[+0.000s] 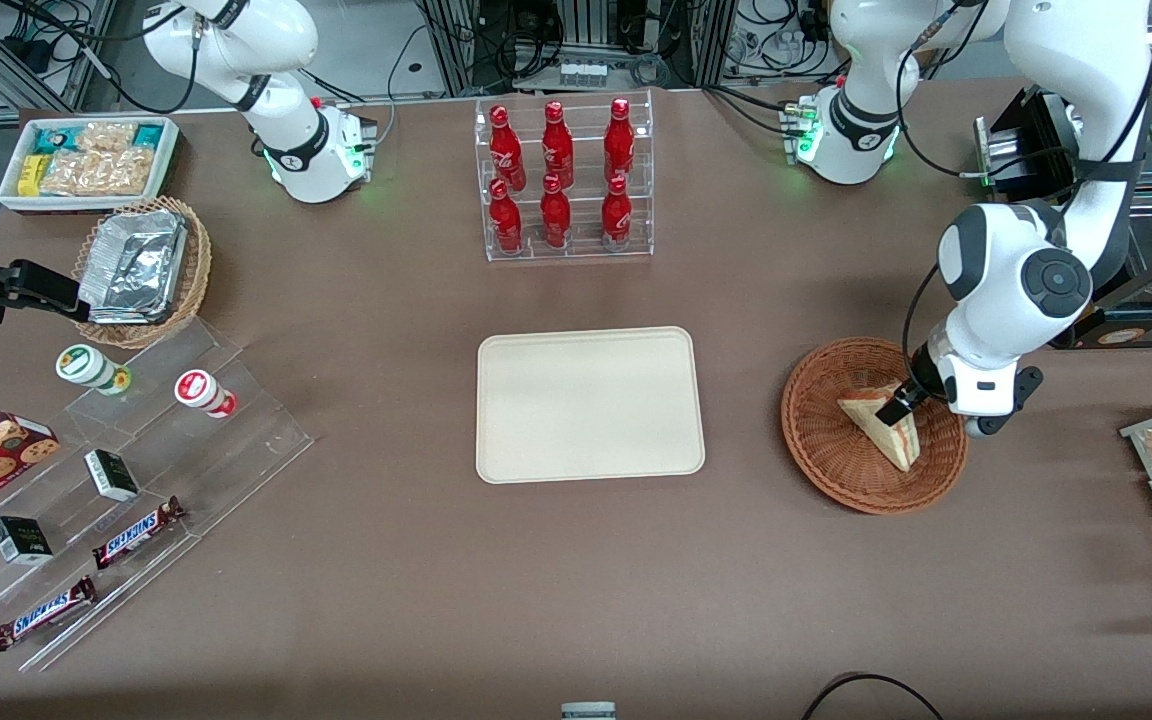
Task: Place sandwich from basket to tray
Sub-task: 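Lower the open left gripper around the wrapped triangular sandwich, then close the left gripper on the sandwich and lift it from the basket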
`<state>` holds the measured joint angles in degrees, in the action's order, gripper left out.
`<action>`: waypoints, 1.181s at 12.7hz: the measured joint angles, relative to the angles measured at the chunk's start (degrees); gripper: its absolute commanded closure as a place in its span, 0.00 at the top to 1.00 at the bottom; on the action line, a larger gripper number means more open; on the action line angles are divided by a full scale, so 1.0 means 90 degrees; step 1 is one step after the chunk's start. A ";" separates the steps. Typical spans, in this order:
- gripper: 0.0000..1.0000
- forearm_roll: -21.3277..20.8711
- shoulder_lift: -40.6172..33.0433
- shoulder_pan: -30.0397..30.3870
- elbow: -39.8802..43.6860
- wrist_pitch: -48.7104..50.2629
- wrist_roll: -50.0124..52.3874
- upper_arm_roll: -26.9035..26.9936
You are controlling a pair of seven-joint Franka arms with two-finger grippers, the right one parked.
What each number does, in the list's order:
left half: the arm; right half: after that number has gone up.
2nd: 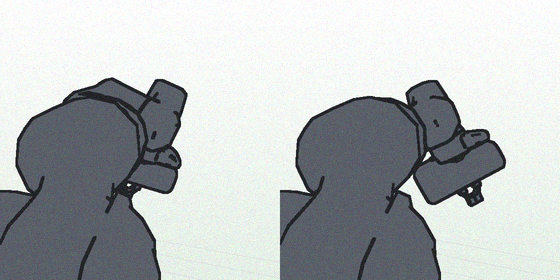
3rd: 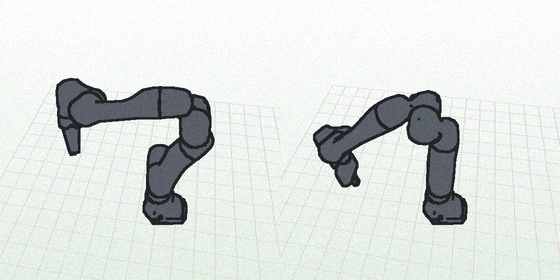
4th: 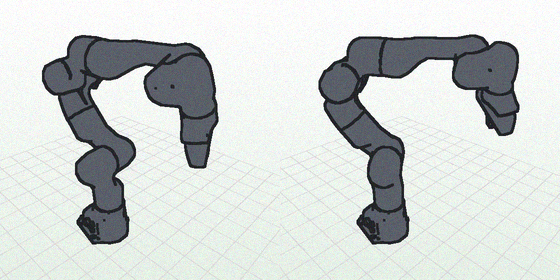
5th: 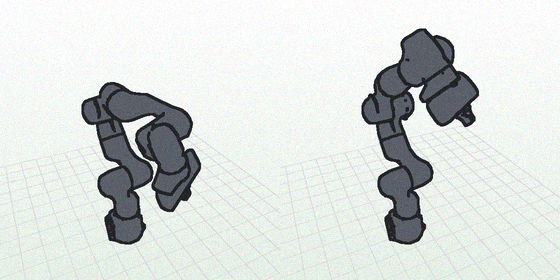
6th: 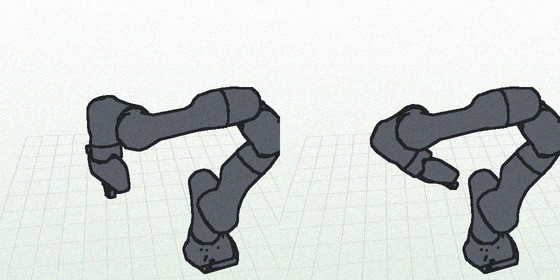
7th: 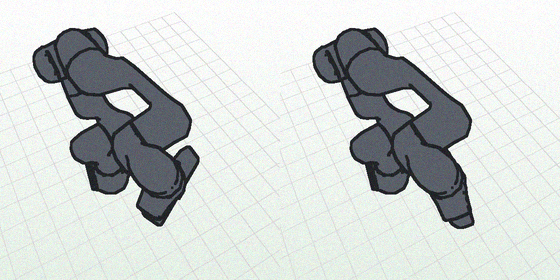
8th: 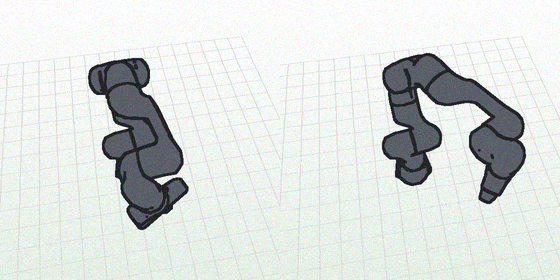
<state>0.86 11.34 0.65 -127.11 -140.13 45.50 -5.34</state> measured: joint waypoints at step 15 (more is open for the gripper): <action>0.00 0.0003 0.0525 0.0000 0.0083 0.0003 -0.0008 -0.0018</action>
<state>0.89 16.06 0.65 -126.37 -140.11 45.43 -5.51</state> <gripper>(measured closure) 0.665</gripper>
